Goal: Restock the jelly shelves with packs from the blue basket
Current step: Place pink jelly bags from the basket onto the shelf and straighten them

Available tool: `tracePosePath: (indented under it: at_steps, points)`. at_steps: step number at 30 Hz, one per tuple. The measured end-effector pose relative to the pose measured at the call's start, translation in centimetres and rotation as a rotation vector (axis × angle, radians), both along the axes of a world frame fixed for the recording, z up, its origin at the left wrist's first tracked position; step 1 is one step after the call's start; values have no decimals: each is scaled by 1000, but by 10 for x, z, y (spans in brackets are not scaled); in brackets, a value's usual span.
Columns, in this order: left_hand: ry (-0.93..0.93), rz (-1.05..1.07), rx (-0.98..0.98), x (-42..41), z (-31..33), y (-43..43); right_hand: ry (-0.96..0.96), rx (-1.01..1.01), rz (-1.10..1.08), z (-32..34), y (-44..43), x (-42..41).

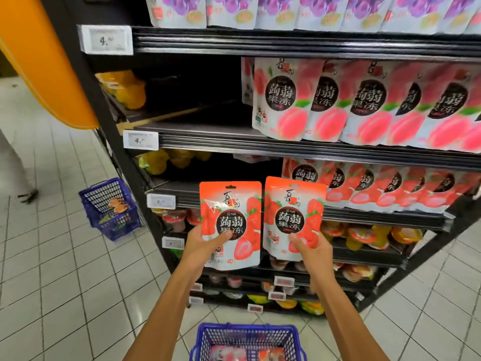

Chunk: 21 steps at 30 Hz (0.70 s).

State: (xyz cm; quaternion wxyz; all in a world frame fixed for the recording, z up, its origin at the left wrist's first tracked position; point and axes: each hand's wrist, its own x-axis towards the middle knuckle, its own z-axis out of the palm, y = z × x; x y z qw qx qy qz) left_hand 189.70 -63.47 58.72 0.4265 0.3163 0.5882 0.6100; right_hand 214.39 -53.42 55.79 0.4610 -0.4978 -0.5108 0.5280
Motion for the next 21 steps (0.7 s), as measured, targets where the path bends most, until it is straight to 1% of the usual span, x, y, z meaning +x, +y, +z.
tracePosePath:
  at_steps: [7, 13, 18, 21]
  points:
    - [22, -40, 22, -13, 9, 18, 102, 55, -14, 22, 17, -22]
    - [54, -67, 21, -29, 10, 35, 94, 71, -30, 31, 37, -46]
    - [30, -75, 20, -38, 10, 47, 120, 62, -42, 39, 54, -63]
    - [26, -89, 23, -41, 8, 53, 132, 96, -63, 45, 61, -73]
